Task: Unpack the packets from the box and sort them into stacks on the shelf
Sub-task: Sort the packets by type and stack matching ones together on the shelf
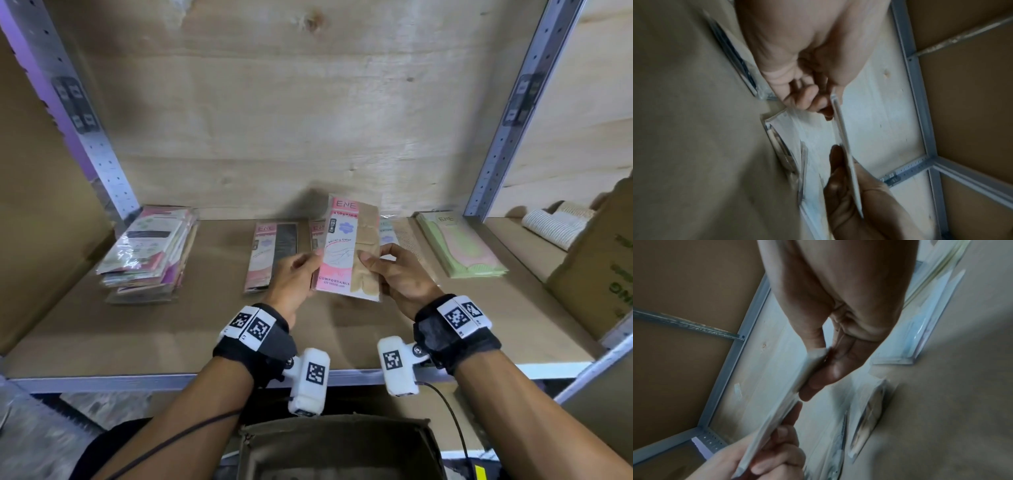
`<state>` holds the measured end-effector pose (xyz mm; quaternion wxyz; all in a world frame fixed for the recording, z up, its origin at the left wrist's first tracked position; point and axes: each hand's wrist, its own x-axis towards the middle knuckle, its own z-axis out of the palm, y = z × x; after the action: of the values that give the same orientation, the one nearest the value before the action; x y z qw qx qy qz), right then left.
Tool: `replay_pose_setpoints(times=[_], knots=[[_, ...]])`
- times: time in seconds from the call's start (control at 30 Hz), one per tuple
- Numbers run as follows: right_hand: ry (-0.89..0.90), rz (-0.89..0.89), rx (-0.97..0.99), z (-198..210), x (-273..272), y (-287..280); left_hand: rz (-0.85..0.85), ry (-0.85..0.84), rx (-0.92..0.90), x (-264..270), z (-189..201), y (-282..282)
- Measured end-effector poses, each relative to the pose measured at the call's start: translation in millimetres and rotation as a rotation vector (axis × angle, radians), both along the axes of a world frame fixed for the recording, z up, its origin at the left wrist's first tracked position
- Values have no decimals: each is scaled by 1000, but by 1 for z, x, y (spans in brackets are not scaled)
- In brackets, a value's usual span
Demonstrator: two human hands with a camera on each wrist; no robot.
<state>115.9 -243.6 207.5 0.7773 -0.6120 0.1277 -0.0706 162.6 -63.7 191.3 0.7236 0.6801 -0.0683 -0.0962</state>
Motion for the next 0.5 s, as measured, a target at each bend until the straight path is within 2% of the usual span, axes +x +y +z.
replay_pose_setpoints(times=[0.13, 0.2, 0.33, 0.5], knots=[[-14, 18, 61, -1, 7, 9, 66, 123, -107, 2, 1, -1], [-7, 11, 85, 0, 10, 12, 88, 133, -91, 4, 3, -1], [13, -46, 17, 4, 16, 12, 77, -58, 189, 18, 5, 5], [-19, -55, -24, 12, 22, 4, -57, -158, 141, 30, 4, 9]])
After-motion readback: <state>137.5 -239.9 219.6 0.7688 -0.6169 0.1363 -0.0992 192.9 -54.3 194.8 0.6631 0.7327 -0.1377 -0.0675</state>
